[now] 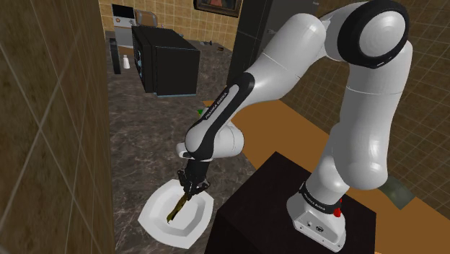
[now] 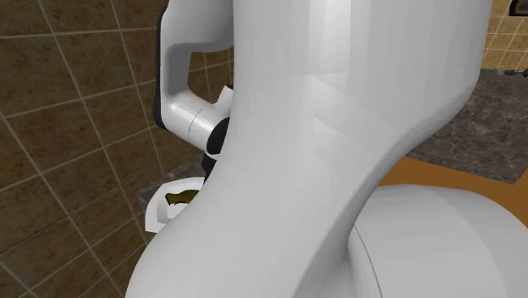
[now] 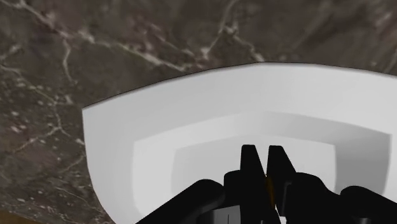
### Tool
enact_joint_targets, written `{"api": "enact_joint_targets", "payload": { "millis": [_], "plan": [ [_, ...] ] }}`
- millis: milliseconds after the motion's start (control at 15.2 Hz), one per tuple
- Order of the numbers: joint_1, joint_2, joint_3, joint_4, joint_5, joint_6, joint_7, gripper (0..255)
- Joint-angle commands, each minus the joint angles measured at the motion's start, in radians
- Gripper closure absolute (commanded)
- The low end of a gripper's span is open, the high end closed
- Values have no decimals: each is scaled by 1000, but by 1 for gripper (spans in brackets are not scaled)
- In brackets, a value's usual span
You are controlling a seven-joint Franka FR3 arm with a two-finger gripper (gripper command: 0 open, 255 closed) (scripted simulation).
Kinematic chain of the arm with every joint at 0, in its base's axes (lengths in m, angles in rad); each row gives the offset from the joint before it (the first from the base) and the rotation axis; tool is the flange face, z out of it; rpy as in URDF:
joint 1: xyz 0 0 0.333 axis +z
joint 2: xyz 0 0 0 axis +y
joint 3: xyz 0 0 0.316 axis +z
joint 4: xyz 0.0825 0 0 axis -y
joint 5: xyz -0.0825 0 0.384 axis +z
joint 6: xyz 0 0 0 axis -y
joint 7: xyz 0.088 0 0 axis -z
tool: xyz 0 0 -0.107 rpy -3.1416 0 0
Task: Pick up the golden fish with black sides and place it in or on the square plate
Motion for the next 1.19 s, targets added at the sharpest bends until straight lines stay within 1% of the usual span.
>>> {"api": "enact_joint_targets", "payload": {
  "millis": [0,66,396,660,1122],
  "plan": [
    [0,0,0,0,0,0,0,255],
    [0,0,0,0,0,0,0,0],
    [0,0,0,0,0,0,0,0],
    [-7,-157,-51,-48,-105,-117,86,0],
    [-8,-156,-50,-48,-105,-117,87,0]
  ]
}}
